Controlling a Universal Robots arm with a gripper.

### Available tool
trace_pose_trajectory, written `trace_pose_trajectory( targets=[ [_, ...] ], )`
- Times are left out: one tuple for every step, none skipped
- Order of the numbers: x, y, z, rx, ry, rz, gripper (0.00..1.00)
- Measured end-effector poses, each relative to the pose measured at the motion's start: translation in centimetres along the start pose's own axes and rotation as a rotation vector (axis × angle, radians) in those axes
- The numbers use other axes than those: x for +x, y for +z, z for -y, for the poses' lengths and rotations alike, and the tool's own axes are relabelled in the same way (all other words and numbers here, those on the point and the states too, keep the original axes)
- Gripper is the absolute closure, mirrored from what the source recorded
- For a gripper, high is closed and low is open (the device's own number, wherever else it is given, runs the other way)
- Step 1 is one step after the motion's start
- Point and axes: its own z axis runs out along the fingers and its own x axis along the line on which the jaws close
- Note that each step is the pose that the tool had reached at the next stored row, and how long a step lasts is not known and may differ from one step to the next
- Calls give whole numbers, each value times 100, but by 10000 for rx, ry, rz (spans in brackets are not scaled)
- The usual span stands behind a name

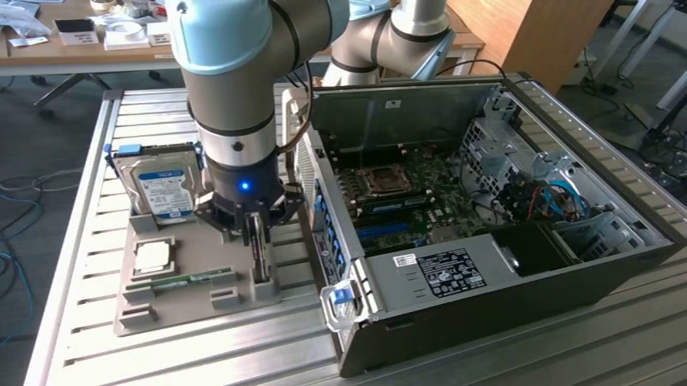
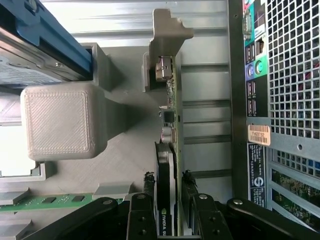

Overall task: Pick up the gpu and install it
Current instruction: 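Pick up the gpu and move the gpu toward the slot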

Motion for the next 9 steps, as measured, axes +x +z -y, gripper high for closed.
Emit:
trace_pose_trajectory(
  targets=[
    [1, 2, -7, 0, 0, 0, 64],
    [1, 4, -13, 0, 0, 0, 64],
    [2, 5, -19, 0, 0, -1, 64],
    [2, 6, -25, 0, 0, -1, 64],
    [3, 8, -32, 0, 0, -1, 64],
    [4, 9, -40, 0, 0, -1, 64],
    [4, 10, -46, 0, 0, 0, 64],
    [4, 11, -51, 0, 0, 0, 64],
    [4, 11, -51, 0, -1, -1, 64]
  ],
)
